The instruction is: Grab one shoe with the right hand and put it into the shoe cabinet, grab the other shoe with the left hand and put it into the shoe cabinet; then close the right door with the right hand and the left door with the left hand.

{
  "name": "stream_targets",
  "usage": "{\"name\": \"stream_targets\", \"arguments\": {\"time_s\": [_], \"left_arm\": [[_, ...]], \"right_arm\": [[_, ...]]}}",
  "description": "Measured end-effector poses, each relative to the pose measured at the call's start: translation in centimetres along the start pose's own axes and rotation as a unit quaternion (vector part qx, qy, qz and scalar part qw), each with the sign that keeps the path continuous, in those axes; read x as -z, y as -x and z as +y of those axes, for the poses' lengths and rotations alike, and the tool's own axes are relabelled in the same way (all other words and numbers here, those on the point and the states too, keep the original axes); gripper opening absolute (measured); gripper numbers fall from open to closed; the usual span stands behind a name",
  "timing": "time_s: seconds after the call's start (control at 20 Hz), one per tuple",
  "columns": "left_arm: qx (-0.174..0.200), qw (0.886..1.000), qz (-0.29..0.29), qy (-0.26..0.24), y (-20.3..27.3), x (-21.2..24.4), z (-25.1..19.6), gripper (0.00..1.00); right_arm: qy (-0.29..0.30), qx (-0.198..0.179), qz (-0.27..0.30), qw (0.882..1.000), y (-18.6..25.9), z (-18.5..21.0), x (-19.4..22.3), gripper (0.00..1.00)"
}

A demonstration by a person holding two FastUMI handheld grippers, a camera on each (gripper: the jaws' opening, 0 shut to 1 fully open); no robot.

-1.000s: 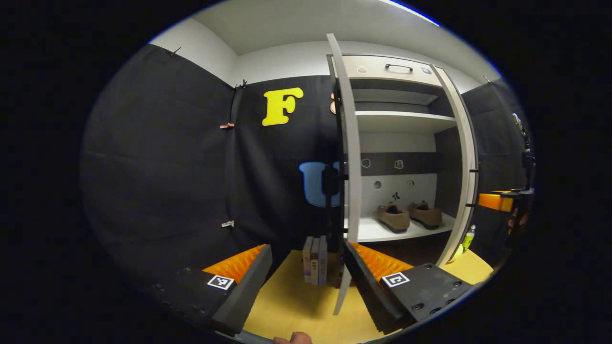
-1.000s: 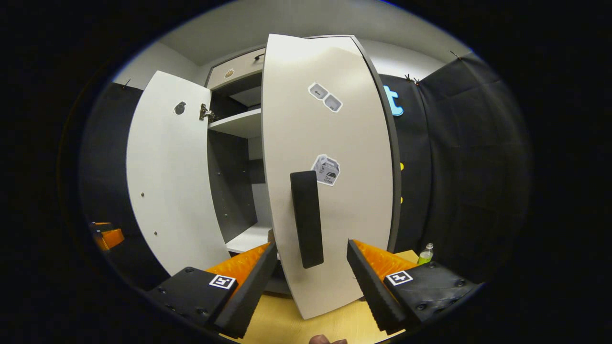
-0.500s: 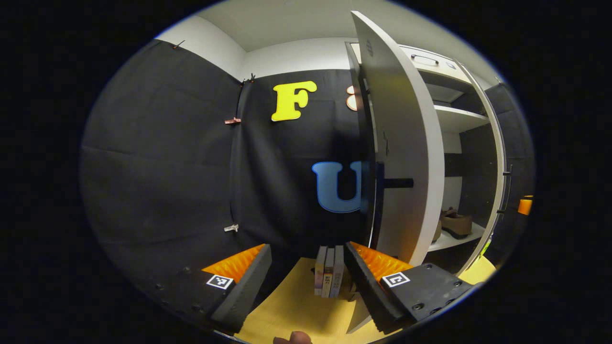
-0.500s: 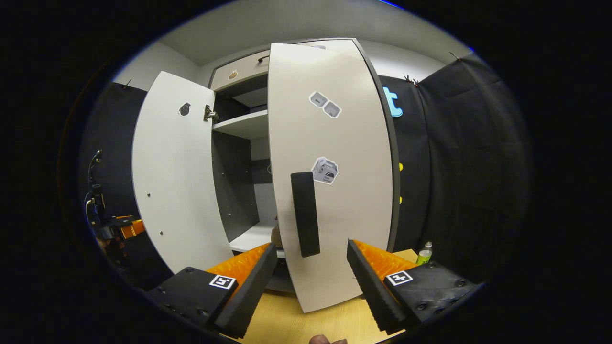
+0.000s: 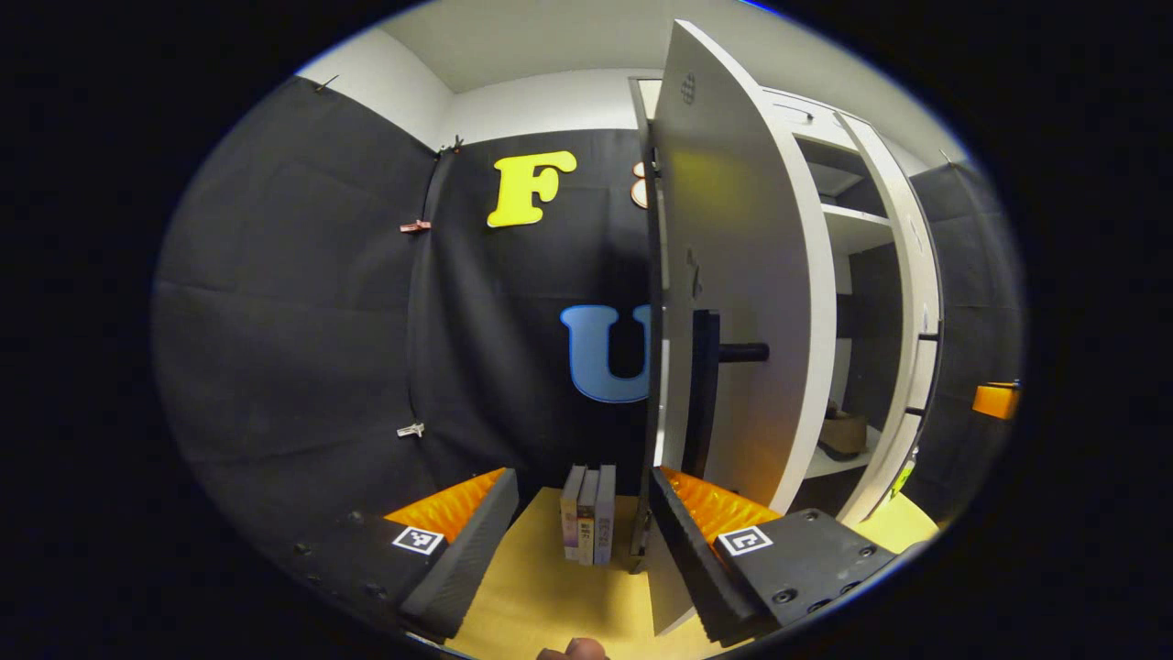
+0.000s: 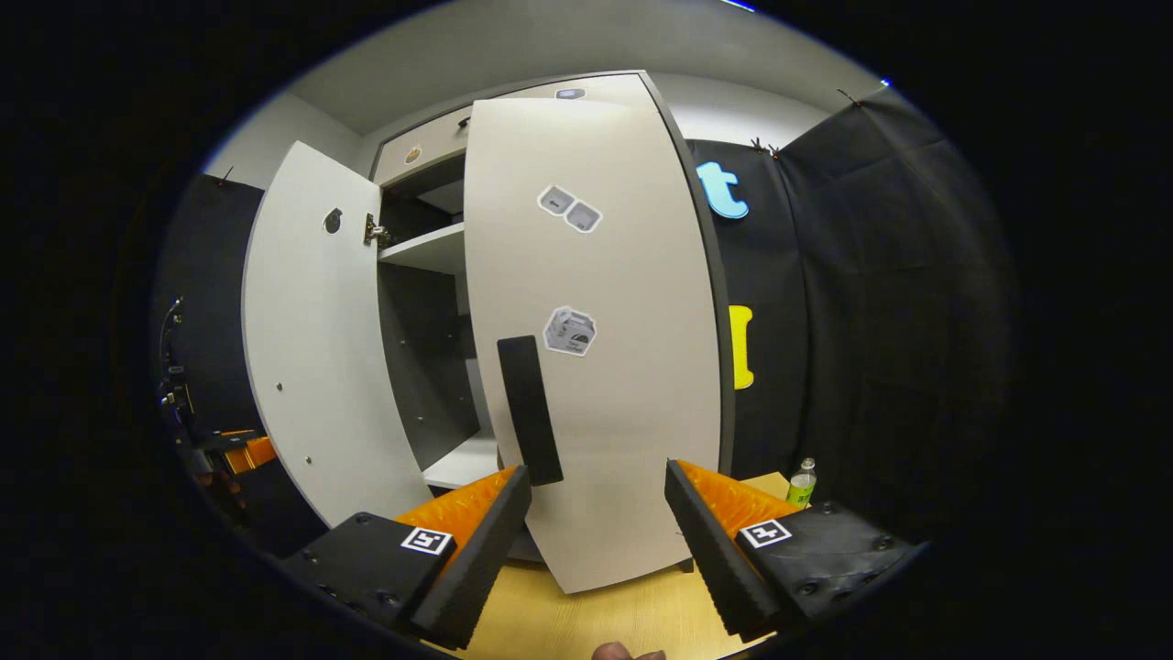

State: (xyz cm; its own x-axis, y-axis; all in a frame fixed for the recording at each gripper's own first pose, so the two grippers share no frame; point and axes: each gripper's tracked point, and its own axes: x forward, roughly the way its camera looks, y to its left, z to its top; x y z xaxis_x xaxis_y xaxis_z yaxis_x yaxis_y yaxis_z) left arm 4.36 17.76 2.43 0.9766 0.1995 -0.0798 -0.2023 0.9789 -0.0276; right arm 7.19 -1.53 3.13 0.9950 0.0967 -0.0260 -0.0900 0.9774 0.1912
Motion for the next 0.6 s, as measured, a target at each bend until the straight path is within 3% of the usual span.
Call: {"name": "stream_targets", "arguments": {"time_s": [0.1,0.3,0.35,0.45,0.6], "left_arm": [[0.007,1.0,0.001,0.004,0.2,0.0,-2.0,0.93],[0.023,1.0,-0.001,0.01,-0.1,-0.1,-6.2,0.93],[0.028,1.0,-0.005,0.007,0.0,-0.3,-7.4,0.89],[0.041,0.999,-0.027,-0.003,-0.1,-1.6,-10.4,0.94],[0.055,0.996,-0.055,-0.042,-0.6,-2.9,-13.9,0.92]], "right_arm": [[-0.009,0.003,-0.001,1.0,-0.1,-1.2,-0.4,0.98],[-0.019,0.005,0.001,1.0,0.5,-3.2,-0.9,0.98],[-0.019,0.005,0.002,1.0,0.6,-3.7,-0.9,0.98],[-0.018,0.009,0.002,1.0,1.1,-4.9,-1.1,0.98],[-0.033,0.013,0.0,0.999,1.5,-6.4,-1.4,0.98]]}}
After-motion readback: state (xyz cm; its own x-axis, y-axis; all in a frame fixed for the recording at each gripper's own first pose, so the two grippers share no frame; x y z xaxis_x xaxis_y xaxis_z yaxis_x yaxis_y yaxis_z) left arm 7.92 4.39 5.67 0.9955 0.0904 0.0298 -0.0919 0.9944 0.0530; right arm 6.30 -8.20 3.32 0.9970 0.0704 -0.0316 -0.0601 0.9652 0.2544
